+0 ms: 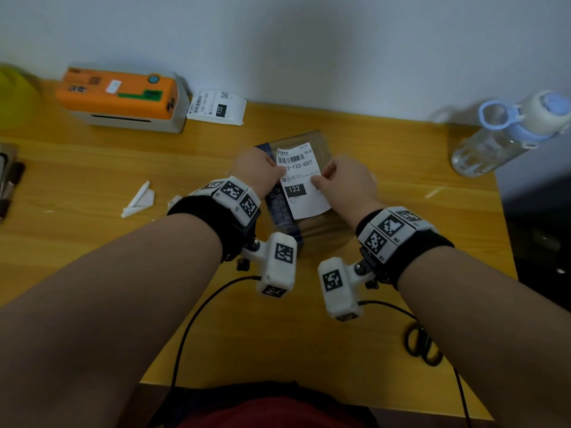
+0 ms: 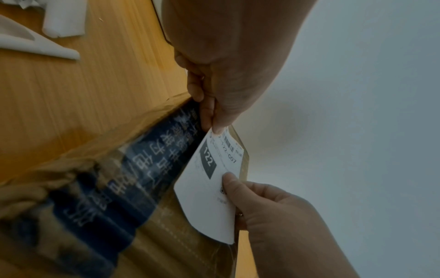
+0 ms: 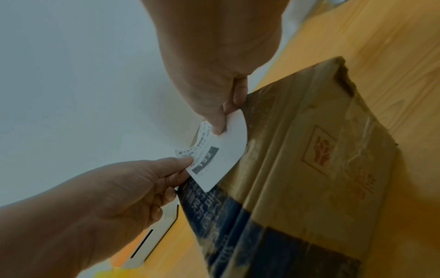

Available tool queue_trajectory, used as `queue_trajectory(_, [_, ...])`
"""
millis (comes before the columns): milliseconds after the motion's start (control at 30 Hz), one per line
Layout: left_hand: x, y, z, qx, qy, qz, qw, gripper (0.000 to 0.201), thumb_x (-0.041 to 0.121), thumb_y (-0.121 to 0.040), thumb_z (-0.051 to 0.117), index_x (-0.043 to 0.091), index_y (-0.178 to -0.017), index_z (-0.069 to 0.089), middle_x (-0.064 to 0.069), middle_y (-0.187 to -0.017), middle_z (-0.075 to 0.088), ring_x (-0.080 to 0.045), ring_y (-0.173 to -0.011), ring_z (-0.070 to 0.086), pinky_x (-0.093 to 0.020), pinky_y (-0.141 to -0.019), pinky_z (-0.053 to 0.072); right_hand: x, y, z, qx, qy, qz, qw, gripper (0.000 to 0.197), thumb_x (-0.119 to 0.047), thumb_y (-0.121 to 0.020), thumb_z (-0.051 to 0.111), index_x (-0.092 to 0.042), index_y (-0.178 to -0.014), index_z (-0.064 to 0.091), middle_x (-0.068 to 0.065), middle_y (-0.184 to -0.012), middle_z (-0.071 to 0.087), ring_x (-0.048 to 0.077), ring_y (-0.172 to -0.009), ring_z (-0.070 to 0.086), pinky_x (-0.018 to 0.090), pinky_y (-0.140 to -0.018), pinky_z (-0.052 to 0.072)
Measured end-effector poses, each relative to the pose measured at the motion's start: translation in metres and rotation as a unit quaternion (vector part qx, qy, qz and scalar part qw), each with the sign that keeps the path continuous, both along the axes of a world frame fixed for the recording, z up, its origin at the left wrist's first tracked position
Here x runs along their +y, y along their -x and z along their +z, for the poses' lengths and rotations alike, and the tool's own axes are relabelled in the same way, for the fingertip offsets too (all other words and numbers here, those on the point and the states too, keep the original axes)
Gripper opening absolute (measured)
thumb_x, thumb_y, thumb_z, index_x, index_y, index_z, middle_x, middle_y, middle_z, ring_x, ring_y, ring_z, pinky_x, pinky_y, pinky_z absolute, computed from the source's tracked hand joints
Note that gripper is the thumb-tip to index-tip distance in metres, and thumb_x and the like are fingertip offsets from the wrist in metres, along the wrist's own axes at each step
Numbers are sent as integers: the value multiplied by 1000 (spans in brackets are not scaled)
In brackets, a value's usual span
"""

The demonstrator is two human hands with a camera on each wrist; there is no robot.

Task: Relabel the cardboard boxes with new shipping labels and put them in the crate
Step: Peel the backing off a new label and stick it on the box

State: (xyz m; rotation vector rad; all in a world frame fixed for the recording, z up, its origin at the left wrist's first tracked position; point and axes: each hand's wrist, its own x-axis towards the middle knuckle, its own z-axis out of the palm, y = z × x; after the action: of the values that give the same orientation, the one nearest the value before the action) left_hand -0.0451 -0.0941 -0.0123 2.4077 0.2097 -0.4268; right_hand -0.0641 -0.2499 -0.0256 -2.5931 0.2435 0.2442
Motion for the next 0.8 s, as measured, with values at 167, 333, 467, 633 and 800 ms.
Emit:
queue_trajectory(167, [1, -1, -2, -1, 16, 7, 1000, 24, 26, -87, 63, 3, -81, 68, -13, -88, 68, -23, -78, 62, -35, -70, 51, 5, 7, -4, -105, 108, 171, 974, 51, -42, -96, 43, -18, -140, 34, 8, -141, 38, 26, -132, 33, 41, -110, 24])
queue_trajectory(333, [0, 0, -3, -1, 23, 14, 1000, 23, 26, -87, 64, 4, -88, 70, -12, -92, 70, -24, -86, 65, -36, -79, 54, -2, 7, -27, 2, 207, 354, 912, 66, -57, -95, 5, -24, -150, -11, -3, -159, -14, 17, -146, -14, 47, -116, -15])
queue_trajectory(467, [-2, 0, -4, -5, 30, 26, 999, 20, 24, -87, 64, 4, -88, 69, -12, -95, 70, -25, -88, 65, -37, -79, 55, -24, 3, -26, 14, 260, 299, 918, 64, -58, -92, -5, -28, -148, -17, -7, -158, -17, 23, -145, -16, 56, -112, -18])
queue_trajectory(633, [1, 0, -7, 3, 48, 36, 998, 19, 22, -86, 65, 3, -86, 69, -13, -94, 70, -23, -83, 65, -36, -78, 55, -3, 17, -23, 6, 272, 313, 910, 62, -56, -94, -4, -27, -148, -17, -5, -157, -19, 22, -144, -20, 56, -109, -22])
queue_trajectory(800, [0, 1, -9, -8, 46, 29, 998, 19, 24, -87, 65, 7, -82, 67, -12, -92, 70, -24, -86, 66, -41, -81, 55, -16, 13, -17, 39, 287, 281, 915, 59, -52, -96, -2, -28, -147, -17, -5, -157, -19, 25, -144, -19, 59, -109, -20])
